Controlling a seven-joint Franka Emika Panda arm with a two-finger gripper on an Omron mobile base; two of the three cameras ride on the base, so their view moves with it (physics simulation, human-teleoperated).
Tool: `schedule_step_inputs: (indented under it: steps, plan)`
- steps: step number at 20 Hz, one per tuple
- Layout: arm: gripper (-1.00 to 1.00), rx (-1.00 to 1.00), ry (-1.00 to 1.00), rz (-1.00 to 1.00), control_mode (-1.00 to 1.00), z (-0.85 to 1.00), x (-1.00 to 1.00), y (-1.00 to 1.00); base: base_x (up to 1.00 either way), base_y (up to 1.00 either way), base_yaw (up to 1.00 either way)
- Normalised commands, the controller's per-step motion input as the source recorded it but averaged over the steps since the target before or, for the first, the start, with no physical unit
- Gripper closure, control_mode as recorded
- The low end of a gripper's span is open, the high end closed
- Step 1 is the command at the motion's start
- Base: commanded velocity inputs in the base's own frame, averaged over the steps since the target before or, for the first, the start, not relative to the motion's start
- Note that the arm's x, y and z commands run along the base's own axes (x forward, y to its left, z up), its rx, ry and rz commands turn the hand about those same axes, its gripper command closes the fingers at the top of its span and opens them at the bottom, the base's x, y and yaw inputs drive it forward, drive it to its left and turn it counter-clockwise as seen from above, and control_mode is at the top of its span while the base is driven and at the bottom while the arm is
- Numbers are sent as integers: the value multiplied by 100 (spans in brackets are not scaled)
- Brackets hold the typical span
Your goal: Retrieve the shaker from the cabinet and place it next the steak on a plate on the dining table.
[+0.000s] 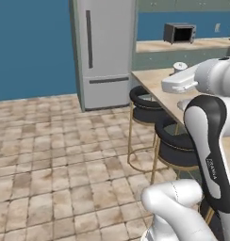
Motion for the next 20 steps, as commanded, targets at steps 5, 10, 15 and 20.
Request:
schedule_step_inputs:
  steps: [5, 10, 15, 20]
  plan:
    - [100, 0, 0, 0, 100, 0, 0, 0, 22, 0, -36]
    - [100, 0, 0, 0, 100, 0, 0, 0, 32, 0, -38]
    - [100, 0, 0, 0, 100, 0, 0, 0, 37, 5, -42]
    - [100, 0, 0, 0, 100, 0, 0, 0, 38, 18, -45]
